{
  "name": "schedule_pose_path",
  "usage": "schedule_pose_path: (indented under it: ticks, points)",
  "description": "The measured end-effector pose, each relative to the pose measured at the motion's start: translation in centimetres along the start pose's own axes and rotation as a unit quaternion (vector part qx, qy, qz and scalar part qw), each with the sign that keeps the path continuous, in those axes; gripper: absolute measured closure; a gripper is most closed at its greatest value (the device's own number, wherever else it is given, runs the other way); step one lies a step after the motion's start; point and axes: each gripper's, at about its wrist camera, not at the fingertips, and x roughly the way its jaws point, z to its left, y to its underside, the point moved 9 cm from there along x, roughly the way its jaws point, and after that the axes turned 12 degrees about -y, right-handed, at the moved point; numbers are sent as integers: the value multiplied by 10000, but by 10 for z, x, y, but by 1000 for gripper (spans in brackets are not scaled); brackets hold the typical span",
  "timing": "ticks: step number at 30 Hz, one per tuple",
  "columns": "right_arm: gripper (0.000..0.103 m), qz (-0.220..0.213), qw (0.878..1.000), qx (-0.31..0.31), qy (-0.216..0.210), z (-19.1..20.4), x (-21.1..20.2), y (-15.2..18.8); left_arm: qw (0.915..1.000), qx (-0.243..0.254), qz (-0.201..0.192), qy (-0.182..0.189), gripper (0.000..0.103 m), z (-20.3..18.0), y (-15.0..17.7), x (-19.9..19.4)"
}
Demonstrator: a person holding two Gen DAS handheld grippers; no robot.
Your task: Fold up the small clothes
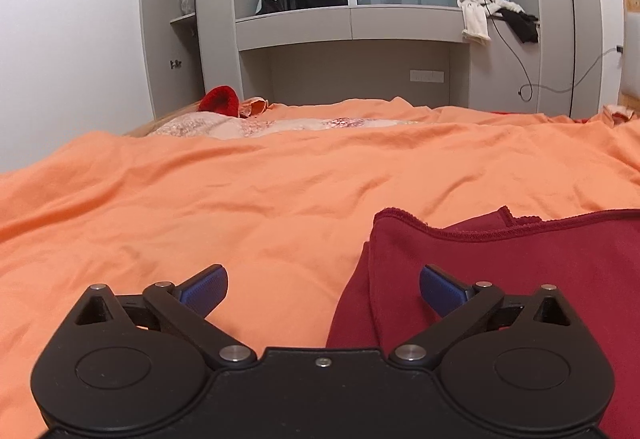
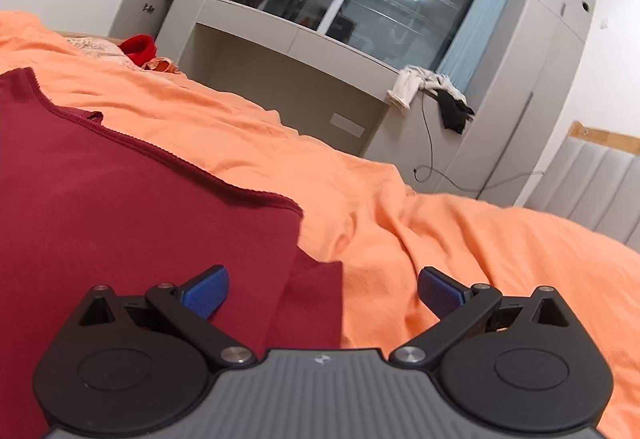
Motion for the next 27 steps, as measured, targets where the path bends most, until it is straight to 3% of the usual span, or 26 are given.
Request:
schedule_pose_path:
  ticks: [4,10,17,21,27]
  points:
    - [0,-156,9991,386,38,-10,-19,2,9992,-352,45,184,1,14,7,-15]
    - [0,-702,9948,728,-91,-3,-65,-12,9979,-546,-227,253,1,27,8,-54]
    - [0,-1311,9865,785,-592,40,-104,-45,9862,-1216,-150,1117,1,25,25,-109]
    - [0,-1382,9817,821,-1023,67,-114,-52,9823,-1267,-9,1376,1,18,47,-129]
    - [0,-1149,9728,1302,-1534,90,-118,-43,9789,-1068,179,1731,1,1,73,-150]
